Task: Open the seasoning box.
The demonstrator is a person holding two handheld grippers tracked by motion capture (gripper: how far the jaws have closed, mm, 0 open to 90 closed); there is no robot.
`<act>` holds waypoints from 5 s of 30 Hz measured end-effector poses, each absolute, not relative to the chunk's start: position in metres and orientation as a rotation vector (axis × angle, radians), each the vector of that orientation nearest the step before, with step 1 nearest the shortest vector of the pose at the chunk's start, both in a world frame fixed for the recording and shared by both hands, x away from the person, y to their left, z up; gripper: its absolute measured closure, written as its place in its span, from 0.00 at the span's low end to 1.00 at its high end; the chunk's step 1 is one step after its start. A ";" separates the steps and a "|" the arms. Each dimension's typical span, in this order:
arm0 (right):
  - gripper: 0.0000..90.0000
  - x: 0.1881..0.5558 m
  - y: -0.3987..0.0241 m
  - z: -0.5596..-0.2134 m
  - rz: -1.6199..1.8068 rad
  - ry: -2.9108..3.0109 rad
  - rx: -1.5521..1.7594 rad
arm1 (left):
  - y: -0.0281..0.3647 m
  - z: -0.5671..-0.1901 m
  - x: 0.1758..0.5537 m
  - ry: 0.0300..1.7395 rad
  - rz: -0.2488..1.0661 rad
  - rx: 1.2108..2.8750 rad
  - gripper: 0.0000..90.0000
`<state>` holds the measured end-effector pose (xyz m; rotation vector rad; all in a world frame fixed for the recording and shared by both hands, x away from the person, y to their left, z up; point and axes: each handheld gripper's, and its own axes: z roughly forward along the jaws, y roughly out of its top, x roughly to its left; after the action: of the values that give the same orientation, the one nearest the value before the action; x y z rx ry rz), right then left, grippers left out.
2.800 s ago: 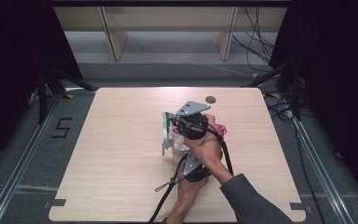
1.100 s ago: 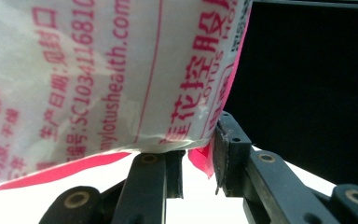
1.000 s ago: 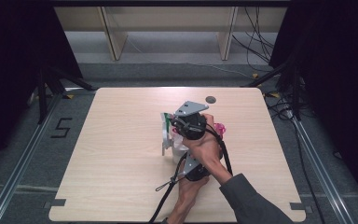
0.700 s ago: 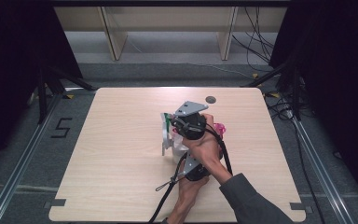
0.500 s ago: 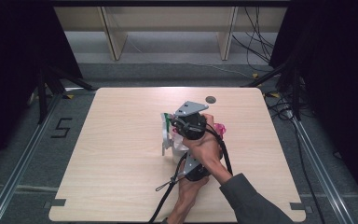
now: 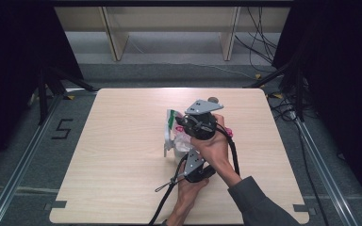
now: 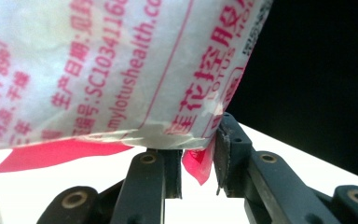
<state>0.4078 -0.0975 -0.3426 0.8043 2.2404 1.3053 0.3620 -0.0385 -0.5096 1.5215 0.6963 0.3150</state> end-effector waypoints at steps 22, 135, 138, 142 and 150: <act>1.00 0.392 -0.159 -0.342 1.605 2.086 0.891 | -0.017 -0.512 0.364 0.772 0.338 1.578 0.60; 0.90 0.389 -0.308 -0.468 1.340 1.888 1.396 | 0.067 -0.478 0.327 0.782 0.472 1.694 0.32; 0.86 0.391 -0.308 -0.471 1.343 1.880 1.436 | 0.074 -0.475 0.328 0.780 0.493 1.703 0.32; 0.84 0.389 -0.307 -0.471 1.322 1.874 1.507 | 0.081 -0.475 0.329 0.808 0.496 1.698 0.32; 0.76 0.394 -0.313 -0.476 1.306 1.890 1.464 | 0.092 -0.475 0.331 0.824 0.521 1.702 0.34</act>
<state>0.3942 -0.3134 -0.4758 1.4643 1.8898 1.3058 0.3309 0.0920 -0.4750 1.7016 0.8243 0.5210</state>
